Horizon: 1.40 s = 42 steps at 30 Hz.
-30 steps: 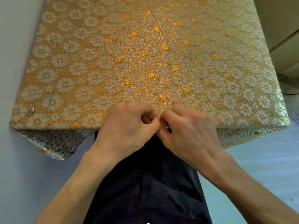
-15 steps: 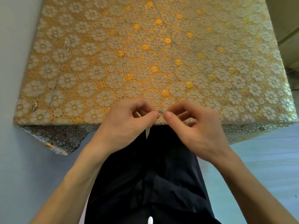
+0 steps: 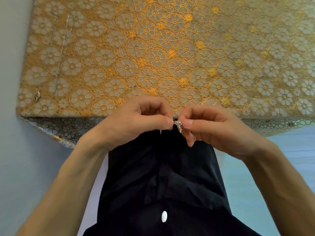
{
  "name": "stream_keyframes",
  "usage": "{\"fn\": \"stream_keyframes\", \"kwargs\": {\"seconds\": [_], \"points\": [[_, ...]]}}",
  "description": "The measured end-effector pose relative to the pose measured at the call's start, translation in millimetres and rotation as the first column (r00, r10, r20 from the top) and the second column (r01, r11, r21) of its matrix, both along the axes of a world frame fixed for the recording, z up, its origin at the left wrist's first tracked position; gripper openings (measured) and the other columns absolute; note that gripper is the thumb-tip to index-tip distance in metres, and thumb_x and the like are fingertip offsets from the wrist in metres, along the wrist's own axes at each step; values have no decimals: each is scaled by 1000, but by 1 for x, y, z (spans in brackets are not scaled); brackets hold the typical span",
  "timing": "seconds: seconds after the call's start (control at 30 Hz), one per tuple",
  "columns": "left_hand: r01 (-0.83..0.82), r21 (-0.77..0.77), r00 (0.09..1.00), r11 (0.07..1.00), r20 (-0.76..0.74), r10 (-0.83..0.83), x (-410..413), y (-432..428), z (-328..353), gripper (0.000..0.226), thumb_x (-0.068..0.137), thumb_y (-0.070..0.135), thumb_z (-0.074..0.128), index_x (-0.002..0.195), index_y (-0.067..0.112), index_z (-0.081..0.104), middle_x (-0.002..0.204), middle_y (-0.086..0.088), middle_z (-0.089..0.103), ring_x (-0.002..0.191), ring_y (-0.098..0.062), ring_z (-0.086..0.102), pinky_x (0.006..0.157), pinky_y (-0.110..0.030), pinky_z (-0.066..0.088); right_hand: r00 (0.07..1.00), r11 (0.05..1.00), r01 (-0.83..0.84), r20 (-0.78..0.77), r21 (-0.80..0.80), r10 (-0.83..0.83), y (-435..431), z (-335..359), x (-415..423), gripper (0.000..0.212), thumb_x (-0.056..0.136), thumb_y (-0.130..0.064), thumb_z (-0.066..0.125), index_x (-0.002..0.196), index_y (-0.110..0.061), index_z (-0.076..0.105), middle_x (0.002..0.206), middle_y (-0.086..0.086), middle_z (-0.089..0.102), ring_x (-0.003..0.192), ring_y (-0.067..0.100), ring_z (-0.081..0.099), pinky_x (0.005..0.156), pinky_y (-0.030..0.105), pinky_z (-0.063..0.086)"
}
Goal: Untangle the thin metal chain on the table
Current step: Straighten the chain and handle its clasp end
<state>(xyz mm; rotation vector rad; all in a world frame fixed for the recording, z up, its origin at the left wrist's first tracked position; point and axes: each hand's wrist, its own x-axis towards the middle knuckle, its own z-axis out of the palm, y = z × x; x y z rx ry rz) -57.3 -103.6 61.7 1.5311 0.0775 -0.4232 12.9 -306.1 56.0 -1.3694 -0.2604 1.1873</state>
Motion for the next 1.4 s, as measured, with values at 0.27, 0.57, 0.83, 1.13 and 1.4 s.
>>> {"fn": "stream_keyframes", "kwargs": {"seconds": [0.27, 0.57, 0.83, 1.13, 1.4], "points": [[100, -8, 994, 995, -48, -101, -1, -1, 2, 14, 77, 13, 71, 67, 23, 69, 60, 6, 54, 58, -6, 46, 55, -13, 35, 996, 1000, -29, 85, 2, 29, 0, -2, -1, 8, 87, -15, 60, 84, -13, 66, 66, 5, 56, 61, 10, 53, 60, 19, 44], [145, 15, 988, 989, -61, -143, 3, -2, 6, 15, 74, 17, 76, 63, 24, 68, 55, 5, 48, 55, -8, 40, 51, -17, 28, 977, 1000, -2, 211, 23, -3, 0, 2, -2, 7, 88, -14, 61, 83, -11, 66, 63, -8, 58, 59, 8, 50, 58, 17, 41], [109, 12, 994, 994, -26, -108, 2, -1, 7, 11, 72, 31, 71, 65, 24, 67, 55, 6, 42, 54, -8, 36, 51, -21, 25, 944, 1000, 15, 330, 26, -22, -5, 9, 0, 8, 91, -21, 66, 87, -14, 67, 69, -9, 59, 62, 9, 52, 60, 26, 42], [78, 63, 997, 995, -25, -77, 2, -8, 10, 14, 83, 15, 61, 69, 18, 62, 54, 15, 54, 53, 1, 42, 52, -12, 31, 900, 995, 82, 424, 52, -97, -7, 9, -5, 11, 91, -30, 63, 90, -19, 66, 70, -5, 56, 64, 9, 51, 63, 21, 43], [70, 124, 997, 990, 36, -75, -3, -10, 9, 28, 95, -7, 54, 79, 11, 69, 51, 24, 57, 53, 11, 52, 56, 0, 35, 894, 993, 106, 432, 48, -116, -8, 9, -6, 10, 92, -27, 64, 88, -19, 66, 68, -10, 57, 63, 9, 52, 62, 21, 43]]}}
